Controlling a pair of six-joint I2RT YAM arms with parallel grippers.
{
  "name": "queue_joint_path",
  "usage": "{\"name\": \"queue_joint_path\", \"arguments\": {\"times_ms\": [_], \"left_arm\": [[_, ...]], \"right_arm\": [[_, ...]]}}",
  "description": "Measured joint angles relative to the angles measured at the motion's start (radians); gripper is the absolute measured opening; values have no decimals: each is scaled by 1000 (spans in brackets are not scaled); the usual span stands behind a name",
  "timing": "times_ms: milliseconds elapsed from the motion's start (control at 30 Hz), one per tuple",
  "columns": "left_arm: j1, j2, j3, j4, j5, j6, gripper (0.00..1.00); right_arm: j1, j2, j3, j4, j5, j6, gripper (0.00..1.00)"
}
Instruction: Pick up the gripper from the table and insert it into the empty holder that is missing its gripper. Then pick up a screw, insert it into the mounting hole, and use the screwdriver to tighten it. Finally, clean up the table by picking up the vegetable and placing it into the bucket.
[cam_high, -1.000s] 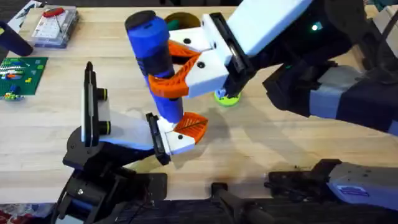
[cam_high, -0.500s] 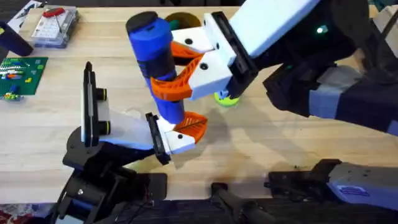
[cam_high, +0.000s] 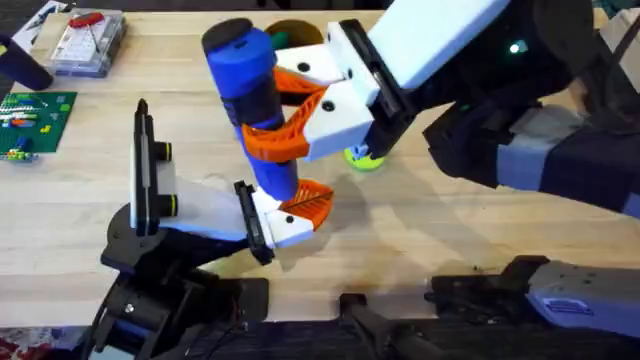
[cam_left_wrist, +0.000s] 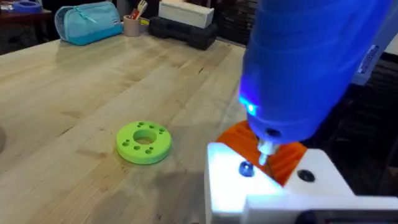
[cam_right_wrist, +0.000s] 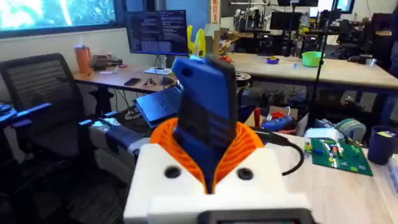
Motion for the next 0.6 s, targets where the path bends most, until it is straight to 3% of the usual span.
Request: {"name": "queue_joint_path", "arguments": {"times_ms": [600], "left_arm": [[0, 0, 0, 0, 0, 0, 11]], "right_arm": [[0, 0, 0, -11, 65, 0, 24]]}}
